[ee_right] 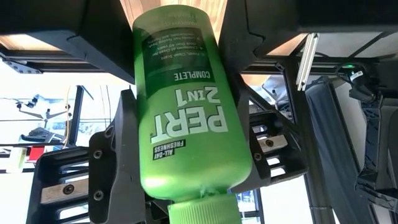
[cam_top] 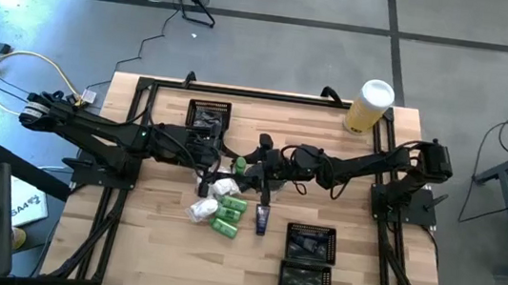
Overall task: Pick & Place Travel size toiletries
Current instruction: Put the green shampoo into the bottom black basket
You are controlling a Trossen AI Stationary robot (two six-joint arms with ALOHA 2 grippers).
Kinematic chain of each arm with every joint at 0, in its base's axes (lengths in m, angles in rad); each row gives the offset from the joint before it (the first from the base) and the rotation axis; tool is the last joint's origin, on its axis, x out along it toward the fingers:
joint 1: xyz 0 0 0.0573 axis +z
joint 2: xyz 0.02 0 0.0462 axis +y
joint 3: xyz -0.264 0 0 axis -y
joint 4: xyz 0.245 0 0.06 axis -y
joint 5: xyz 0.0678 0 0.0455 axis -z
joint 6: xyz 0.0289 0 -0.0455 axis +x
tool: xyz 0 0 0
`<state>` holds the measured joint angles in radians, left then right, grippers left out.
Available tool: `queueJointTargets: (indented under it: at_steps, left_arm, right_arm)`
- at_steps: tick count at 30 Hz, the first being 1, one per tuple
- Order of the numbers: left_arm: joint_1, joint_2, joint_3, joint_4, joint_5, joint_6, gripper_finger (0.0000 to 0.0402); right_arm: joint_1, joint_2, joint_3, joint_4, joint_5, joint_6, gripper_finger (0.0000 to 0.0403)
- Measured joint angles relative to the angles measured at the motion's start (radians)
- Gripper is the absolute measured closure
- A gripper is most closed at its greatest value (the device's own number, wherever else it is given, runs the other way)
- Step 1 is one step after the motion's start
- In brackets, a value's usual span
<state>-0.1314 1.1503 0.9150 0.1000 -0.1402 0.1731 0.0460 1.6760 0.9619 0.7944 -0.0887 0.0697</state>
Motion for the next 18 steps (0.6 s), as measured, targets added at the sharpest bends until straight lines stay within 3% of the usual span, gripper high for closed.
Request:
queueJointTargets:
  at_steps: [18]
  left_arm:
    - [0.000,0.000,0.001,-0.006,-0.002,0.003,0.0215]
  right_arm:
    - [0.000,0.000,0.000,-0.002,0.003,-0.015,0.0216]
